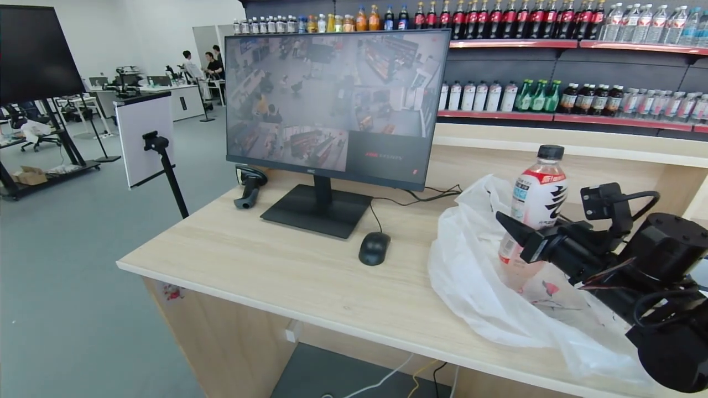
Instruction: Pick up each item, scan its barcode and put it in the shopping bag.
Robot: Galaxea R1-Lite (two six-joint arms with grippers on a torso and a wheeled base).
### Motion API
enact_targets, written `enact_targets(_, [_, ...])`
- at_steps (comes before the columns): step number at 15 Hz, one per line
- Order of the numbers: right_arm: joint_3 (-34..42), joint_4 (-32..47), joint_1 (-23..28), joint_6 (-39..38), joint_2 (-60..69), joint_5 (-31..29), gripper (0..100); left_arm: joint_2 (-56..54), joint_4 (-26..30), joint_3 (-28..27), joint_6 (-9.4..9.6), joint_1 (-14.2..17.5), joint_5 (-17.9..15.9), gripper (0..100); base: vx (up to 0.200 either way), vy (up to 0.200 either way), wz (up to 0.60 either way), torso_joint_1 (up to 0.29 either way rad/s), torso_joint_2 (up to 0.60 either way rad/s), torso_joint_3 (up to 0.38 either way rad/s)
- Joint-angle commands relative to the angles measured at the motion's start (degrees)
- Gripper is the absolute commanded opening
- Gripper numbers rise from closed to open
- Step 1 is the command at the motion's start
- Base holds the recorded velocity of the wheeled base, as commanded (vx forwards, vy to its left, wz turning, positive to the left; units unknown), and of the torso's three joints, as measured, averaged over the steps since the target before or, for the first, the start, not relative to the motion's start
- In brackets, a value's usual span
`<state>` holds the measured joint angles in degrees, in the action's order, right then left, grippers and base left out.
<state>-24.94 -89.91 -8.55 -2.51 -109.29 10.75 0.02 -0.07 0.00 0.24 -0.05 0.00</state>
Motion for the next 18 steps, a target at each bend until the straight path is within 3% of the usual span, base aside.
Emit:
enact_targets(1, [-1.16, -0.09, -1.12, -0.04, -2.60, 0.06, 0, -0.02, -0.01, 0.00, 0.02, -0.04, 0.00, 0, 0.000, 0.000, 0.00, 0.000, 0.00, 0.000])
enact_targets(18, [0.33, -0.09, -2.79, -0.21, -4.79, 0.06, 0, -0.02, -0.01, 0.00, 0.02, -0.04, 0.00, 0, 0.000, 0.000, 0.00, 0.000, 0.00, 0.000])
